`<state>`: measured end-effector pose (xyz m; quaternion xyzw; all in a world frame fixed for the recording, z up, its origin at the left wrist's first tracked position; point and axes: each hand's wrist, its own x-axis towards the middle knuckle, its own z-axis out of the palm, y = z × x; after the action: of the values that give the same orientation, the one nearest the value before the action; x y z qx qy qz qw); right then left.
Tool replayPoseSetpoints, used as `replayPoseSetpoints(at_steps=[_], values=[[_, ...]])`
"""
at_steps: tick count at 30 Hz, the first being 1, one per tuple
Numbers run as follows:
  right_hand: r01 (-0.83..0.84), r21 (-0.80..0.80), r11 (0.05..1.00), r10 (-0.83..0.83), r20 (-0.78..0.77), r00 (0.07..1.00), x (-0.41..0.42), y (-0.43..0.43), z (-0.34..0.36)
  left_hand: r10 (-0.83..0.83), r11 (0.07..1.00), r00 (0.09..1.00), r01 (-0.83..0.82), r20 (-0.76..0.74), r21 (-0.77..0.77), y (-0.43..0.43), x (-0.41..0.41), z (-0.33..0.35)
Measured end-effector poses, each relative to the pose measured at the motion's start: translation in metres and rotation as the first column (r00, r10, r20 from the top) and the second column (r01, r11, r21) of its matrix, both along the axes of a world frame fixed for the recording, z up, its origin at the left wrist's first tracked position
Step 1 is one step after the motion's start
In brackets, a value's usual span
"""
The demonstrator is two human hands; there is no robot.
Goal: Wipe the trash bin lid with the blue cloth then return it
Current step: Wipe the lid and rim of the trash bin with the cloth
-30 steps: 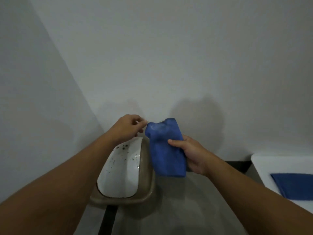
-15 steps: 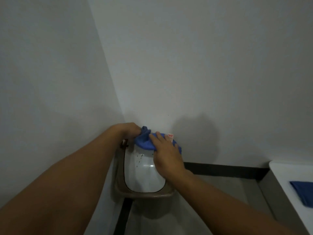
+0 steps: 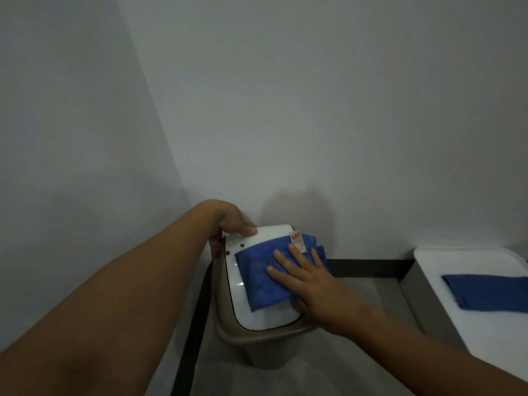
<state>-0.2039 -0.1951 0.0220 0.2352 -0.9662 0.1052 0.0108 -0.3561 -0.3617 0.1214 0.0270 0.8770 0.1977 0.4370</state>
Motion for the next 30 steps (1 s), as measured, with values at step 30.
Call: replayPoseSetpoints(at_steps=[30], values=[[0.378,-0.171,0.910,-0.356,0.147,0.923,0.020,-0.049,0.021,-0.067,0.997,0.998,0.066,0.005,0.034,0.025,0.021,-0.016]])
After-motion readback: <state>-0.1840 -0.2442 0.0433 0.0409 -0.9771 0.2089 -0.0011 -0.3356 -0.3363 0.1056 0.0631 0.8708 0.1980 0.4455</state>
